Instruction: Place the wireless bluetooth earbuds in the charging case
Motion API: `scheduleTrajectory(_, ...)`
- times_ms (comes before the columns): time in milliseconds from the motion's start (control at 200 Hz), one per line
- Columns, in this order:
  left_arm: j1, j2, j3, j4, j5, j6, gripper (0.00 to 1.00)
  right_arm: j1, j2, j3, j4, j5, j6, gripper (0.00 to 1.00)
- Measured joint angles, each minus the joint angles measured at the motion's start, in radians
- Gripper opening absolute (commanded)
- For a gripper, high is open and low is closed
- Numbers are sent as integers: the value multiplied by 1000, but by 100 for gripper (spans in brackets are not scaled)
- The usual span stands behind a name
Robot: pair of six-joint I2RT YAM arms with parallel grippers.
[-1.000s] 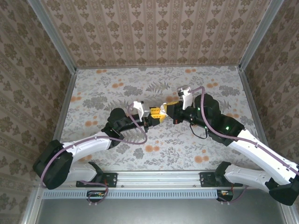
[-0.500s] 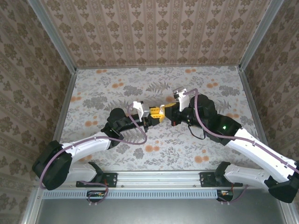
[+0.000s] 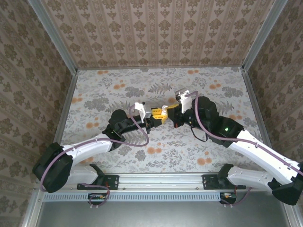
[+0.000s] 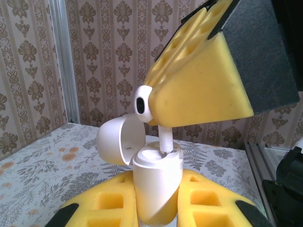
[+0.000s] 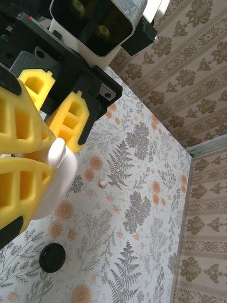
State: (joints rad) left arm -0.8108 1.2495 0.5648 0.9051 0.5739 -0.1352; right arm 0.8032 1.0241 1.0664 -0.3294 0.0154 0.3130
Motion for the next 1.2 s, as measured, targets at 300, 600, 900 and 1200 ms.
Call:
scheduleTrajectory(300, -1, 1, 9, -4, -14, -6, 0, 5, 5, -21, 17, 0, 8, 6)
scheduleTrajectory(600, -7, 1, 10, -21, -32, -7, 0, 5, 3, -35, 27, 1, 23, 23)
scheduleTrajectory(900, -7, 0, 10, -22, -56, -7, 0, 5, -24, -35, 26, 6, 58, 39)
scheduleTrajectory(1200, 10, -35, 9, -77, -102, -5, 0, 2, -46, 42, -12, 9, 91, 42)
